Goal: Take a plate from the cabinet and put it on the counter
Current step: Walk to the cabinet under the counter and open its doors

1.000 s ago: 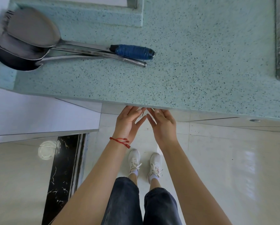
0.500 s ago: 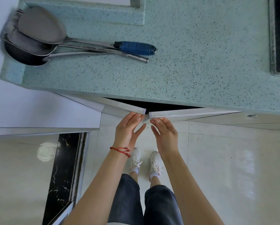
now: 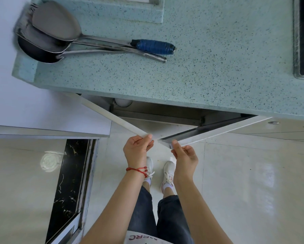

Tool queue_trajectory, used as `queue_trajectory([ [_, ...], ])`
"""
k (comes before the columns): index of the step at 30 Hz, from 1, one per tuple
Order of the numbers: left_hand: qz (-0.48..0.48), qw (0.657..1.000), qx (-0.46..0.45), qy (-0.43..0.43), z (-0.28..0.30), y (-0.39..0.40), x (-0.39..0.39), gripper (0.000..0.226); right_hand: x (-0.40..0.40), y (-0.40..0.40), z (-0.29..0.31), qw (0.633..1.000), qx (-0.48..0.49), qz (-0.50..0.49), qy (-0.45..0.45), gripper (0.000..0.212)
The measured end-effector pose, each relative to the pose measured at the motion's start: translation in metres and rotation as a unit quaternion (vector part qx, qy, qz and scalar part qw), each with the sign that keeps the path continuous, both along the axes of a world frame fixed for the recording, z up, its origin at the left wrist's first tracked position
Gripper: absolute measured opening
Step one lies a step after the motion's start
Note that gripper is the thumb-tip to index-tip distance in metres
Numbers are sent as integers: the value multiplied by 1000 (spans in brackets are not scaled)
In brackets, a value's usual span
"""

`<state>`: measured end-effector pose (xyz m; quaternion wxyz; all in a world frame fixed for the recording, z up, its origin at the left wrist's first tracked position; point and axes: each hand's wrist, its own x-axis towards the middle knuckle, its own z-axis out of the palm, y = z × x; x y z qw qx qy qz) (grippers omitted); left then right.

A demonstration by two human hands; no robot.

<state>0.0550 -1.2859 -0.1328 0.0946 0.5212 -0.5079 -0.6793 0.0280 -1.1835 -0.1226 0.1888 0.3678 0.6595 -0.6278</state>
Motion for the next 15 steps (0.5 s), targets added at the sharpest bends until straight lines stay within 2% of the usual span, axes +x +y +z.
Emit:
queue_trajectory([
  [5, 6, 995, -77, -56, 0, 8, 4, 20, 5, -2, 3, 999, 44, 6, -4, 30],
  [15, -18, 992, -101, -75, -4, 4, 28, 21, 23, 12, 1, 998, 66, 11, 18, 35],
])
